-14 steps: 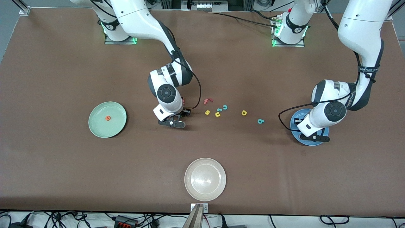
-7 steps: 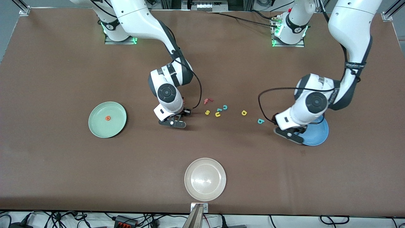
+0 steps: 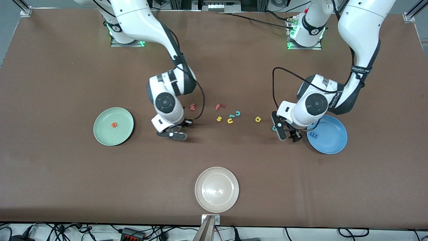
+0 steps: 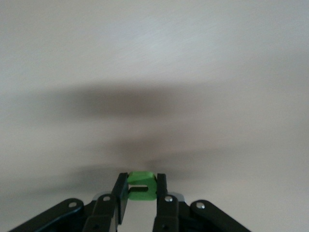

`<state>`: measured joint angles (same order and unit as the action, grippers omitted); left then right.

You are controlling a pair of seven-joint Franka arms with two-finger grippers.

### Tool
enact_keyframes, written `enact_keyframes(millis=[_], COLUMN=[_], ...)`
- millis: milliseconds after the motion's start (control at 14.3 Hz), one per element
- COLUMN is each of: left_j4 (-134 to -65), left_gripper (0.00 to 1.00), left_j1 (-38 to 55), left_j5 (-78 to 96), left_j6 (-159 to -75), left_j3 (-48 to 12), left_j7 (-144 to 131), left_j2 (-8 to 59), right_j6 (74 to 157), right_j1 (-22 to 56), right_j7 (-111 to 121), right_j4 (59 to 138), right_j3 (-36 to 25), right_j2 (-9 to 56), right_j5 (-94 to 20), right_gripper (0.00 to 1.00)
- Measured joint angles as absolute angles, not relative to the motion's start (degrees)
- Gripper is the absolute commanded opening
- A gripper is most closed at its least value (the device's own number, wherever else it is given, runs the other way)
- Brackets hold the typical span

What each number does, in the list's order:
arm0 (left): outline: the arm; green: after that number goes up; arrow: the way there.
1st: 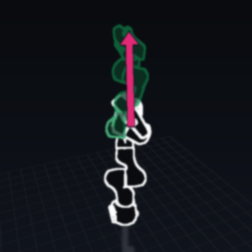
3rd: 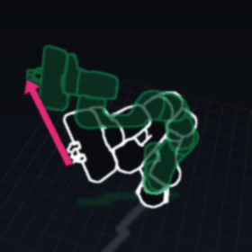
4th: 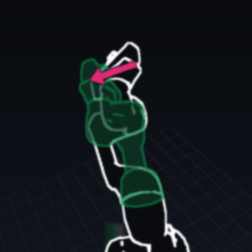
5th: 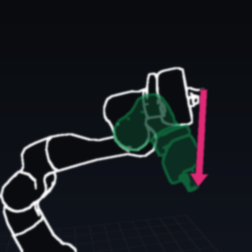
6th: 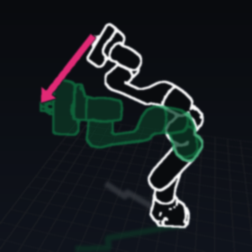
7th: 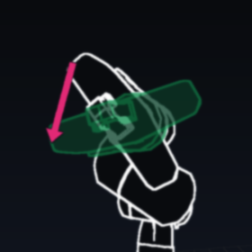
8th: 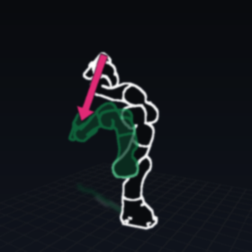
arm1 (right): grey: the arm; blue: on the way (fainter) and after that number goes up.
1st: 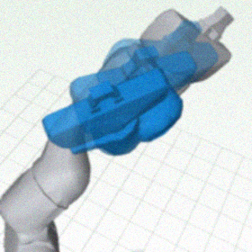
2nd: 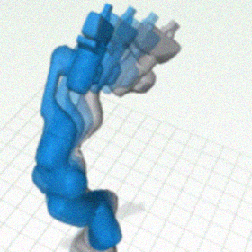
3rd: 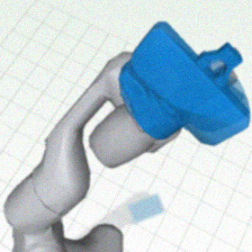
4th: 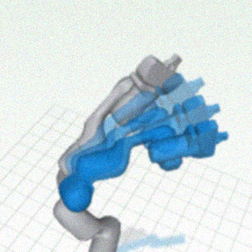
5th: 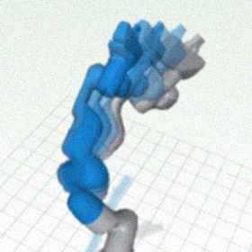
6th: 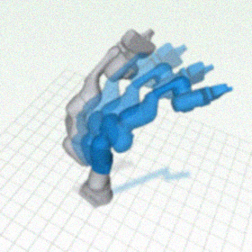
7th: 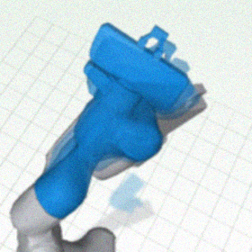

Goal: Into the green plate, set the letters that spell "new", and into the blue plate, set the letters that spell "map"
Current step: 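Grasp the green letter with the right gripper and lift it, then place the green letter on the green plate with the right gripper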

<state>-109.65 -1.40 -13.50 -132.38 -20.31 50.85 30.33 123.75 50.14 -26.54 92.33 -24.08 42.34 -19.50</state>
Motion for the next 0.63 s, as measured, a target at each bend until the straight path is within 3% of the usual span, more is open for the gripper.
enact_keyframes(millis=[140, 280, 629], left_j4=[-109.9, -110.0, -110.8], left_gripper=[0.86, 0.67, 0.66], left_j1=[-1.1, -0.5, 1.1], left_j5=[-13.5, -13.5, -13.7], left_j6=[-132.4, -132.5, -137.9], left_j3=[-20.4, -20.6, -20.7], left_j7=[56.3, 59.1, 65.5], left_j2=[32.0, 33.2, 33.9], right_j6=[117.4, 113.4, 112.6], right_j1=[49.7, 49.1, 48.3], right_j7=[-20.9, -14.8, -1.9], right_j4=[92.4, 93.8, 102.3], right_j3=[-28.9, -33.0, -38.8], right_j2=[40.6, 39.0, 37.2], right_j5=[-19.5, -19.5, -19.5], right_gripper=[0.12, 0.12, 0.12])
